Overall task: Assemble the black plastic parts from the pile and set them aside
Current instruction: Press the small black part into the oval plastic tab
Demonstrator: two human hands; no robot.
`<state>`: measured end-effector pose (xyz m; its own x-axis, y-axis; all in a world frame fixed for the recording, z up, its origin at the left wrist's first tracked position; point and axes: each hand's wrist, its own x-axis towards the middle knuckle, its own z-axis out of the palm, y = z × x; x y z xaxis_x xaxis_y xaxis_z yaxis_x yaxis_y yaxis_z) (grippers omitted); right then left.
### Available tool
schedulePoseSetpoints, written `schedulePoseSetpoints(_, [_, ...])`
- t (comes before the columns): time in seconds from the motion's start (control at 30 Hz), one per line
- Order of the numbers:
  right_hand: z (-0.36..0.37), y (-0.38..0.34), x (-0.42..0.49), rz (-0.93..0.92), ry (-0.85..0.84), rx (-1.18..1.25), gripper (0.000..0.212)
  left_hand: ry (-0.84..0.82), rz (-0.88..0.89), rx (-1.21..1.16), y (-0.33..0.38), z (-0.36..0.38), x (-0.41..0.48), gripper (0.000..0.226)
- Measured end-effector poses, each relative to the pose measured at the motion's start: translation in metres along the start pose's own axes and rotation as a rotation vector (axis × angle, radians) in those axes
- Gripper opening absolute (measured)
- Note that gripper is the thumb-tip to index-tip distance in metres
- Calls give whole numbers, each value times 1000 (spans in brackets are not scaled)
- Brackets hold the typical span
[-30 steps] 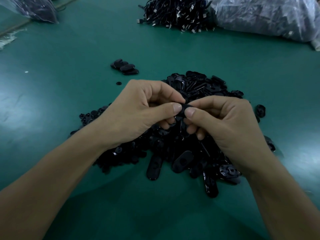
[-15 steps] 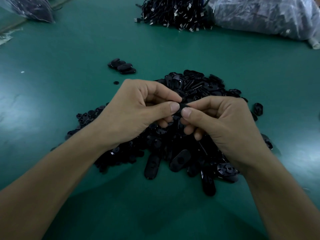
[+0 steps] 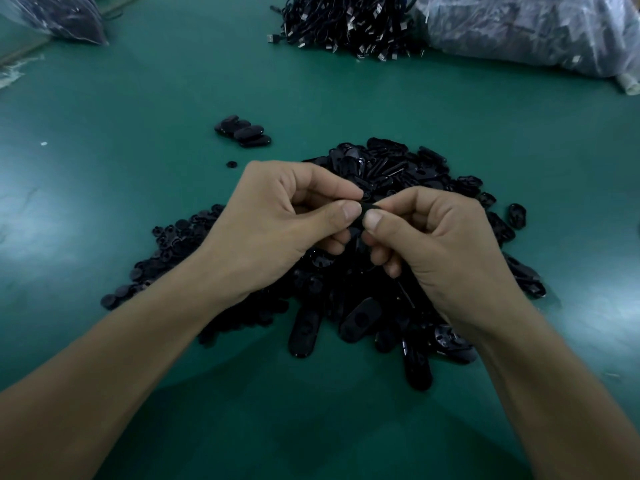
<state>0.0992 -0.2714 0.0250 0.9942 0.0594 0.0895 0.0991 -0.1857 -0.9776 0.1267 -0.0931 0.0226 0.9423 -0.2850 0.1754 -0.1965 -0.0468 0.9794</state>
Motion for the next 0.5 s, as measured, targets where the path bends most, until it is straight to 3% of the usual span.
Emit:
schedulePoseSetpoints(0.27, [0,-1,0,-28,42,8,13,-20,9,-12,1,3,-3,16])
schedulePoseSetpoints(0.5, [-7,-2,0,-15,-43,-10,7,-28,-20,-31,3,1,-3,21])
